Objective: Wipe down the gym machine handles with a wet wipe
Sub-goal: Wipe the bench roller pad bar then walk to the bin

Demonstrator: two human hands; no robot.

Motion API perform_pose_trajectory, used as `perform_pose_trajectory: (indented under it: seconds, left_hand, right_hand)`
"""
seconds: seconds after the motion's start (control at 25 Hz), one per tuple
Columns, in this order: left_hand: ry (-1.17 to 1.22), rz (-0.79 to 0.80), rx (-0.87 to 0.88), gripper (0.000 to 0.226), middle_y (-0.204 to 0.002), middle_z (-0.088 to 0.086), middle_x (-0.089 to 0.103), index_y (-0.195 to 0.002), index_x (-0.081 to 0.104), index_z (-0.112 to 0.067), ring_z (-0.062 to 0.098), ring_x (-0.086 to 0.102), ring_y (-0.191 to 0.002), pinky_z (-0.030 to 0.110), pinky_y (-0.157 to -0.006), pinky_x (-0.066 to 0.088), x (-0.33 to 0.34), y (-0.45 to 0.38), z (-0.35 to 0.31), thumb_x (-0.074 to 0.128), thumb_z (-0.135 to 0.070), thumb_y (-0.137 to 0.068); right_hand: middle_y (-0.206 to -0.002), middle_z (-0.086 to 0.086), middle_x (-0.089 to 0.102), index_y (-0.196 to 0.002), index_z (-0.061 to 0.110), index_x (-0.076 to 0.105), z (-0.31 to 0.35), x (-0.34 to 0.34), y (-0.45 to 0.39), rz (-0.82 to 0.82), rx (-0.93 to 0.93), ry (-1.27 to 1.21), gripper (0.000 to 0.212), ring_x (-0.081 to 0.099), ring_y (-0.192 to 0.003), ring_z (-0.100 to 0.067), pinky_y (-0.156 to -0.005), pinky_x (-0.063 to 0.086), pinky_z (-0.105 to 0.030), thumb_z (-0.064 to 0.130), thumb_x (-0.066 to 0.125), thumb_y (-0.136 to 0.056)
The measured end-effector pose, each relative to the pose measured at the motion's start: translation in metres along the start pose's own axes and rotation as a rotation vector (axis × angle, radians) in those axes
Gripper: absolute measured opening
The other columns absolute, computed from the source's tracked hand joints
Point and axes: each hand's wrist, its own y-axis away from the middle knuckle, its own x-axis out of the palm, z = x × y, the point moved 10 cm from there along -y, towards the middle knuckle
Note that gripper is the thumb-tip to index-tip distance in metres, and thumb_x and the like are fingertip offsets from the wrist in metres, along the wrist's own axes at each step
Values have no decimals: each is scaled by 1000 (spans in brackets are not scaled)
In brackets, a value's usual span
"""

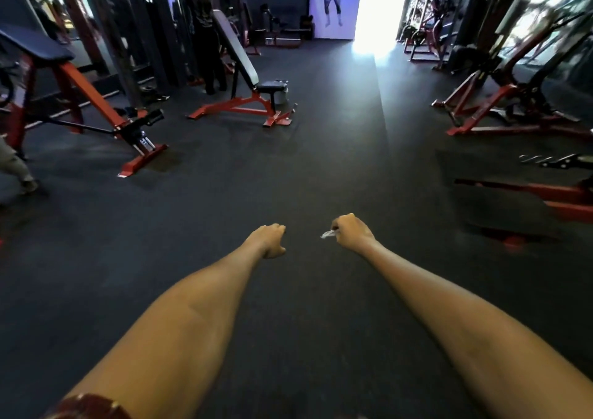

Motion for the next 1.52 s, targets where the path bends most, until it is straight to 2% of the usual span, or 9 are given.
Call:
perform_pose_trajectory:
  seconds: [0.24, 0.44, 0.56, 0.76, 0.92, 1.16, 1.36, 1.52]
  left_hand:
    - [-11, -15, 57, 59, -146, 8, 35, -143, 32, -9, 29, 39, -130, 35, -104, 34, -48, -187, -6, 53, -31, -93]
    - [-1, -7, 38, 58, -145, 6, 36, -142, 33, -11, 29, 39, -130, 36, -104, 36, -102, -336, -14, 53, -32, -92]
    - [18, -28, 51, 57, -144, 7, 37, -141, 34, -11, 28, 39, -130, 37, -104, 36, -135, -406, -16, 54, -31, -92]
    - [8, 13, -5, 57, -144, 6, 37, -141, 35, -11, 28, 40, -130, 37, -104, 36, -157, -527, 3, 54, -31, -91]
    - [17, -6, 23, 58, -146, 7, 36, -142, 33, -9, 27, 40, -131, 35, -104, 35, -193, -656, 14, 55, -31, -92]
    - [55, -26, 32, 58, -145, 7, 37, -141, 35, -9, 27, 41, -130, 35, -105, 36, -279, -847, 29, 56, -31, -91]
    - [-8, 45, 101, 60, -146, 6, 35, -143, 32, -11, 28, 39, -131, 36, -104, 36, -301, -981, 14, 56, -32, -91]
    - [-21, 22, 94, 60, -146, 5, 35, -142, 33, -11, 27, 40, -130, 36, -103, 36, -335, -1106, 26, 57, -32, -91]
  right_hand:
    - [-103, -15, 67, -102, 8, 69, -76, -21, -163, -44, 40, 3, 28, 63, -95, -34, -76, 52, -38, 1, 49, -83]
    - [-103, -15, 67, -100, 8, 69, -142, -59, -309, -43, 76, -35, 27, 63, -95, -33, -76, 51, -37, 1, 50, -83]
    - [-100, -15, 68, -97, 8, 70, -167, -81, -383, -80, 92, -87, 27, 63, -93, -33, -73, 50, -34, 1, 50, -82]
    - [-104, -13, 67, -101, 9, 69, -194, -81, -505, -35, 57, -58, 25, 62, -97, -32, -76, 48, -33, 4, 51, -85]
    - [-104, -14, 67, -100, 10, 69, -232, -85, -636, -29, 67, -47, 25, 62, -97, -32, -74, 48, -32, 4, 52, -84]
    - [-98, -12, 69, -95, 12, 70, -280, -125, -814, -64, 90, -55, 21, 64, -92, -31, -71, 49, -33, 6, 53, -83]
    - [-99, -13, 68, -97, 9, 70, -336, -133, -942, -39, 137, -44, 22, 63, -94, -32, -69, 45, -30, 4, 53, -84]
    - [-102, -13, 68, -99, 9, 70, -369, -153, -1075, -67, 94, -48, 24, 63, -95, -33, -73, 48, -33, 4, 52, -84]
